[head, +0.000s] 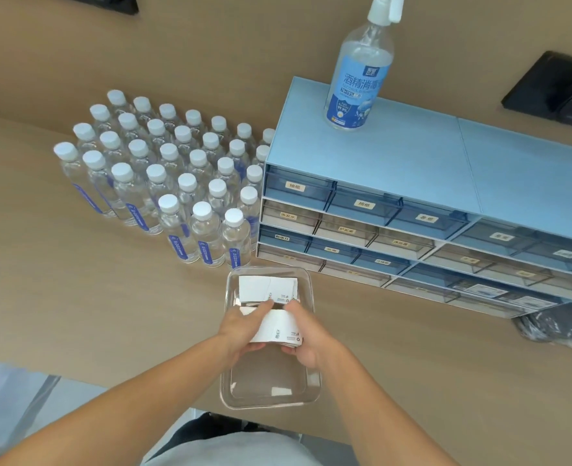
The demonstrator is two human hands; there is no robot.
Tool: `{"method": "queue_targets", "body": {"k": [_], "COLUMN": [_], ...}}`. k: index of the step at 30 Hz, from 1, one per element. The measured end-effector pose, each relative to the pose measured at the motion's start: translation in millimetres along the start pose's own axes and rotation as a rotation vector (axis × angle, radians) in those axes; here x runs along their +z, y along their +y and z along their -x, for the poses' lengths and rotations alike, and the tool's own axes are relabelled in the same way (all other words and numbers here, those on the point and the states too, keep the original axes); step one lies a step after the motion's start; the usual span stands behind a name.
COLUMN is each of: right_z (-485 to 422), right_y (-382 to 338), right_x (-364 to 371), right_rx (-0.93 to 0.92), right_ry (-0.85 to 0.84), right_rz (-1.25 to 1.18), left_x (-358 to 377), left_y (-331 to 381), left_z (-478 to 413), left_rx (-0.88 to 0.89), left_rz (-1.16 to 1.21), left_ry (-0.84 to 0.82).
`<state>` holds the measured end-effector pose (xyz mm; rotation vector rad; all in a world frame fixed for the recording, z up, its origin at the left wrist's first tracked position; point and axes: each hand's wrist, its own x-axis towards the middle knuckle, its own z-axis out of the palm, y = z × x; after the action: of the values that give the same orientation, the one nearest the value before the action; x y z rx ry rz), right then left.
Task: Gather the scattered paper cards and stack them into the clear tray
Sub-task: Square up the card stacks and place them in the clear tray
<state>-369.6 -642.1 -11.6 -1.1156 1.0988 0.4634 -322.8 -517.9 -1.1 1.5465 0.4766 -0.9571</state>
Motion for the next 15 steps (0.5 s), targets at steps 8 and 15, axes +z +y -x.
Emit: {"method": "queue_targets", "body": {"k": [8, 15], "right_z": [1.7, -0.8], "right_y": [-3.9, 3.1], "right_x": [-5.1, 6.6], "right_rx": [-0.008, -0.147], "right_ry": [-0.058, 0.099], "right_rz": [0.031, 0.235], "left_x": [-8.8, -6.5], "left_y": [11.1, -5.1], "left_z": [-5.3, -24.3], "left_rx": [-0.15, -0.064], "left_rz": [0.008, -0.208], "left_ry": [-0.11, 0.03]}}
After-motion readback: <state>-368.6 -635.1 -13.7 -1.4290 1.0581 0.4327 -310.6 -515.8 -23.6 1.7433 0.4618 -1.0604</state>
